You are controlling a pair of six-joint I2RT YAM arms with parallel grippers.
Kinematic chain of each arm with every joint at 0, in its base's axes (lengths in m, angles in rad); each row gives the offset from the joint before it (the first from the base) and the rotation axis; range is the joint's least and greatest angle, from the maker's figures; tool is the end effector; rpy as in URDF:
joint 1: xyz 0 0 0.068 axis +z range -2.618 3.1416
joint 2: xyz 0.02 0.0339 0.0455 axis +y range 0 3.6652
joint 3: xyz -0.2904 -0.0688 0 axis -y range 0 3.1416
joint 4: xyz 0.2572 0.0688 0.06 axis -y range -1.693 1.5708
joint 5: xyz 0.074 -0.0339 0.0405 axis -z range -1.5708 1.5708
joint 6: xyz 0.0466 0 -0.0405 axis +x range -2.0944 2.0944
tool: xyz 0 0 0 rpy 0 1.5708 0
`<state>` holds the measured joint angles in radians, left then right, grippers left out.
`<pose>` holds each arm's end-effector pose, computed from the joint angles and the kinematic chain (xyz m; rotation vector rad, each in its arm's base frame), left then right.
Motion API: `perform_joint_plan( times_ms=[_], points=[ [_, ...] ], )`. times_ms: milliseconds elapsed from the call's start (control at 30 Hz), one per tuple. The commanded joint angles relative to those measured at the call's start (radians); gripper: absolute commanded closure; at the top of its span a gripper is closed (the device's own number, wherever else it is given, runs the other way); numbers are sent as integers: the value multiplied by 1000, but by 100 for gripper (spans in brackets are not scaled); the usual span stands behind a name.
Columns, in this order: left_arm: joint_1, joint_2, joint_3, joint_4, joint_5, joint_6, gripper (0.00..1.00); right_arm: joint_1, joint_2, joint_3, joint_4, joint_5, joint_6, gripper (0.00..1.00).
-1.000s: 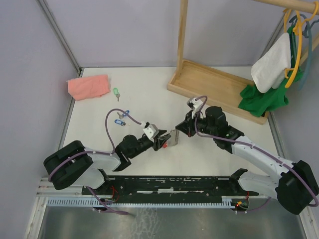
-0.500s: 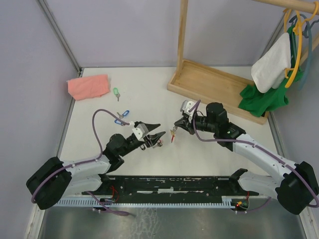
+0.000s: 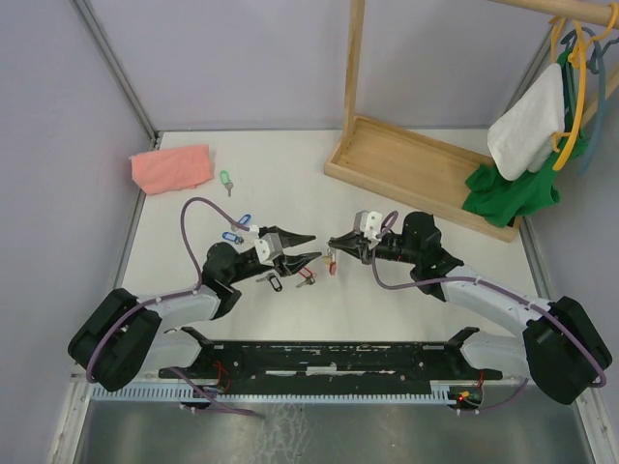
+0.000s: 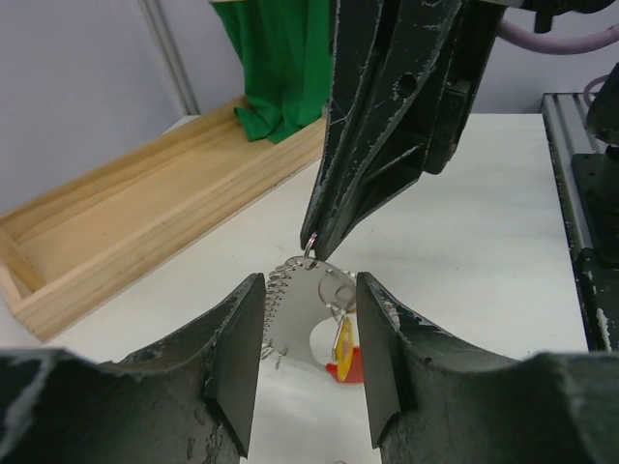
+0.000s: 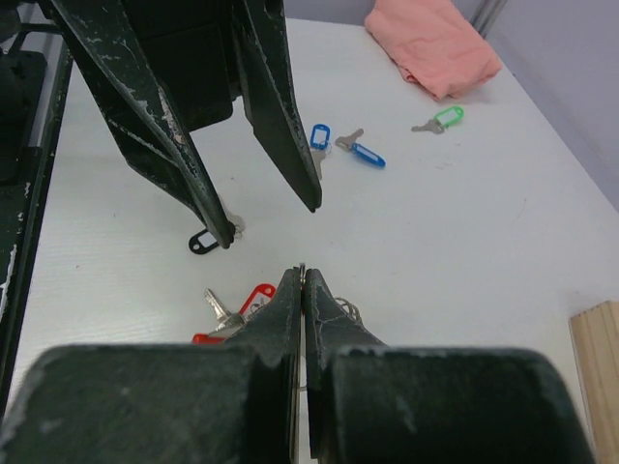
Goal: Put the keys on the keyring
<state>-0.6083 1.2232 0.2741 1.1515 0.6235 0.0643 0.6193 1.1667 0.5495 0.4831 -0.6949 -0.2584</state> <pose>0.1725 -0.1533 0.2349 0.9575 1.1082 -0.8715 0.1937 0.1747 0.2659 -1.1858 1.2845 0.8552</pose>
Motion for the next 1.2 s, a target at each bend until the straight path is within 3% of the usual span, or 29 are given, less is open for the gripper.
perform_joint_plan(
  times_ms=[0, 400, 833, 1167],
  points=[
    [11, 30, 59, 101, 126, 8, 51, -7, 10, 4, 263, -116, 48, 99],
    [63, 43, 74, 129, 248, -7, 56, -8, 12, 12, 270, -224, 62, 99],
    [98, -83, 68, 39, 318, -20, 56, -8, 11, 17, 251, -258, 55, 99],
    [98, 15, 104, 112, 334, -88, 63, -9, 20, 25, 265, -286, 83, 99]
  ],
)
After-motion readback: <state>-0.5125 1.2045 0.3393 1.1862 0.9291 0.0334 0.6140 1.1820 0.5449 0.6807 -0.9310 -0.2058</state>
